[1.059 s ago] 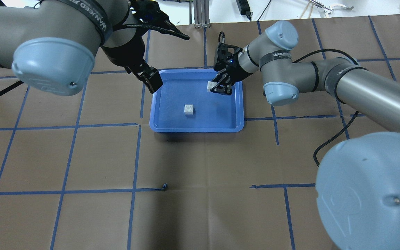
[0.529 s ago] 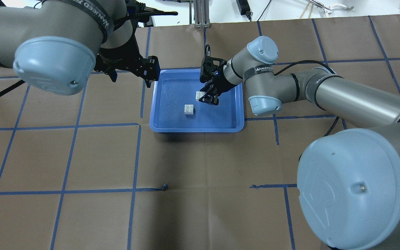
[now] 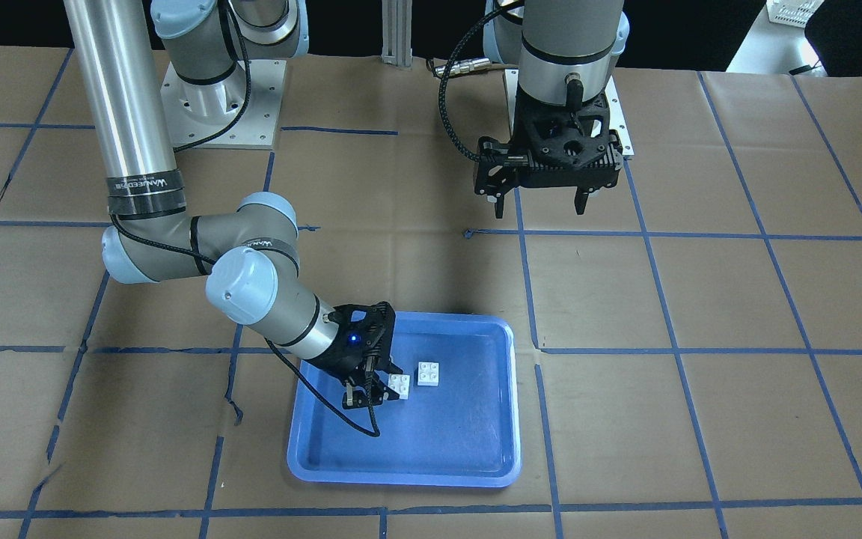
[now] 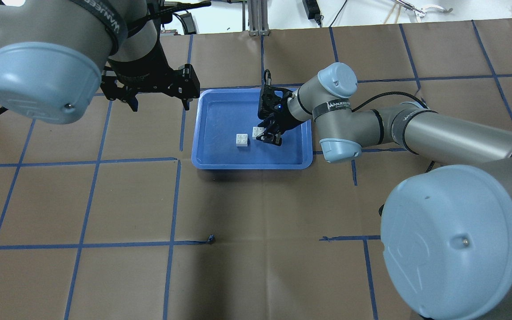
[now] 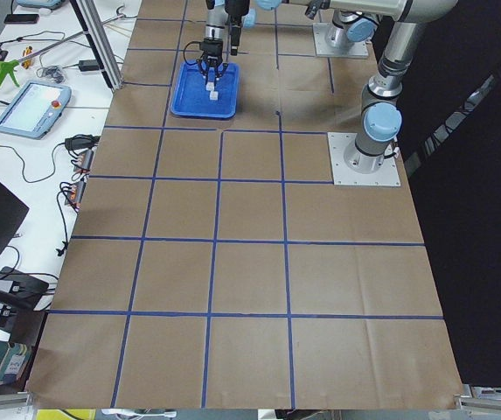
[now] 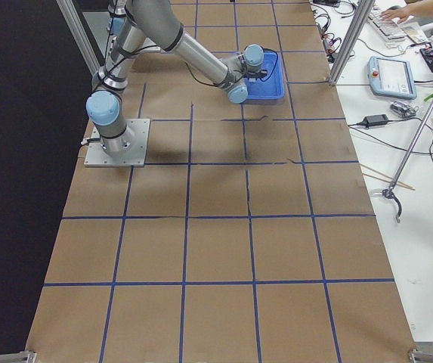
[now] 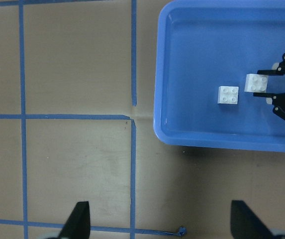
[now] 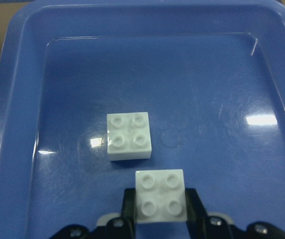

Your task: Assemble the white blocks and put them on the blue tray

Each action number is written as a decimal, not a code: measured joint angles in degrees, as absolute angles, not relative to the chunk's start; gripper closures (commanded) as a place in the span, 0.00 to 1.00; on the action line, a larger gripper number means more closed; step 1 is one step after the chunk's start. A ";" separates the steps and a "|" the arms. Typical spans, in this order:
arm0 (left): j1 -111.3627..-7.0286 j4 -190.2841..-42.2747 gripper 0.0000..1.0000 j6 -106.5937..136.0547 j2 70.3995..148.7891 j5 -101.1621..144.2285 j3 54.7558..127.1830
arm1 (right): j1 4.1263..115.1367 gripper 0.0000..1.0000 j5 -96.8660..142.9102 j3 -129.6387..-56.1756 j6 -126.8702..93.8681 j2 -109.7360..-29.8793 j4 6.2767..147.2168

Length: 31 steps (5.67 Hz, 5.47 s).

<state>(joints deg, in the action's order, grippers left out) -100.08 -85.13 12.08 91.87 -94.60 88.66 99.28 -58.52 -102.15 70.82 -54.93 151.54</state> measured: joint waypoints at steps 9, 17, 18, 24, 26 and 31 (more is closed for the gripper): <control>-93.54 -87.88 0.01 8.19 90.44 -91.45 86.40 | 100.99 0.71 -58.36 -102.65 70.20 -54.92 151.76; -93.51 -87.86 0.01 8.17 90.36 -91.93 86.13 | 100.99 0.23 -58.24 -102.66 68.45 -54.72 151.70; -93.55 -87.94 0.01 8.17 90.32 -91.93 86.13 | 100.99 0.19 -58.20 -102.65 68.40 -54.71 151.72; -93.56 -87.66 0.01 8.17 90.39 -91.86 86.09 | 100.19 0.00 -56.98 -101.76 66.21 -56.42 150.13; -93.60 -87.63 0.01 8.17 90.50 -91.84 86.11 | 98.11 0.00 -62.04 -101.07 63.69 -61.96 138.64; -93.60 -87.63 0.01 8.17 90.63 -91.90 86.14 | 93.26 0.00 -86.21 -84.61 14.99 -76.04 95.25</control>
<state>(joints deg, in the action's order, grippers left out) -93.60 -87.63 8.17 90.63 -91.90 86.14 93.26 -86.21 -84.61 14.99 -76.04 95.25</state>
